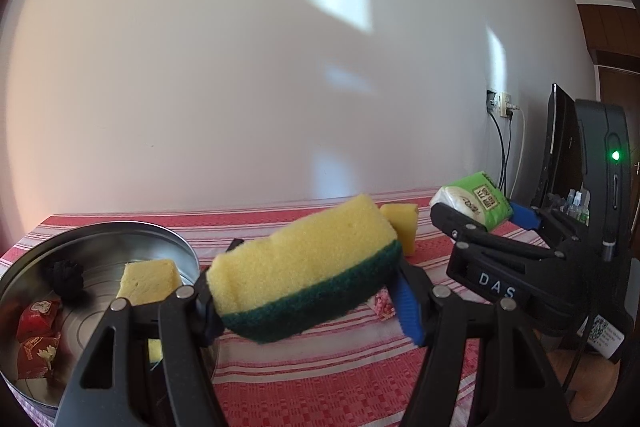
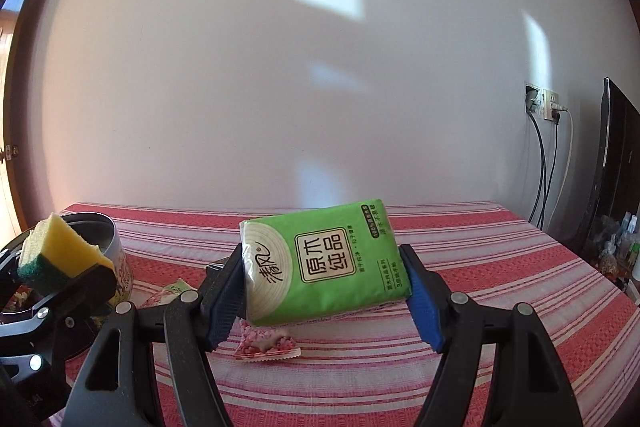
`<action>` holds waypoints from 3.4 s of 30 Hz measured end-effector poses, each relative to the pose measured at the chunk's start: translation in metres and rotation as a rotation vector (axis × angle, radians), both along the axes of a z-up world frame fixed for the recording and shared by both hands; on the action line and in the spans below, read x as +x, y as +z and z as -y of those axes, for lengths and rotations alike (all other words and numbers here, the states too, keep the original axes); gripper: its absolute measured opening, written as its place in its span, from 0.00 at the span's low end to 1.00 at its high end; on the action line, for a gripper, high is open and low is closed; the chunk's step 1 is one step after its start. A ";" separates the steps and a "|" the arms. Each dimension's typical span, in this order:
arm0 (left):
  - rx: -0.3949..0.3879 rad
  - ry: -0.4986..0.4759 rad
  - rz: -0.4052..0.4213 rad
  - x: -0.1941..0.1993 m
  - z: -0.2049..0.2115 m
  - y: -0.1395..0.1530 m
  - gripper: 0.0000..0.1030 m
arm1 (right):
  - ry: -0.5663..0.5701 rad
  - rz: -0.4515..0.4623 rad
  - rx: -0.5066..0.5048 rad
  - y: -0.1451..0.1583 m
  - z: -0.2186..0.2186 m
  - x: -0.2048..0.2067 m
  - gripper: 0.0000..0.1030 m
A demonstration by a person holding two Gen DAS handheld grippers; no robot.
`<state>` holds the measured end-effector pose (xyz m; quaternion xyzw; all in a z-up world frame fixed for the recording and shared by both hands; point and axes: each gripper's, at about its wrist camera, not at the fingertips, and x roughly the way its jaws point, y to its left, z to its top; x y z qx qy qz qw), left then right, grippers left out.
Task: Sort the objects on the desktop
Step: 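Lift and carry the sponge and green tissue pack over the tin, then open both tools to drop the sponge and tissue pack into the tin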
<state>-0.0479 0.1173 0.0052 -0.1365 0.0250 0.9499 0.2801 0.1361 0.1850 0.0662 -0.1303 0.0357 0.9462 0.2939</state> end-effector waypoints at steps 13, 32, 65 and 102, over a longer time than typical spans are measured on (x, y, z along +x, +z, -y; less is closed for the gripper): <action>0.046 0.012 0.008 0.002 0.015 0.002 0.65 | 0.053 -0.021 -0.002 0.000 0.027 -0.002 0.72; 0.197 0.045 0.013 0.014 0.070 0.003 0.65 | 0.132 -0.056 0.004 0.001 0.062 -0.013 0.72; 0.112 0.563 0.087 -0.071 0.218 0.013 0.65 | 0.420 0.018 -0.032 0.010 0.189 -0.157 0.72; -0.030 0.798 0.046 -0.079 0.202 -0.008 0.99 | 0.314 -0.075 0.000 -0.001 0.175 -0.144 0.95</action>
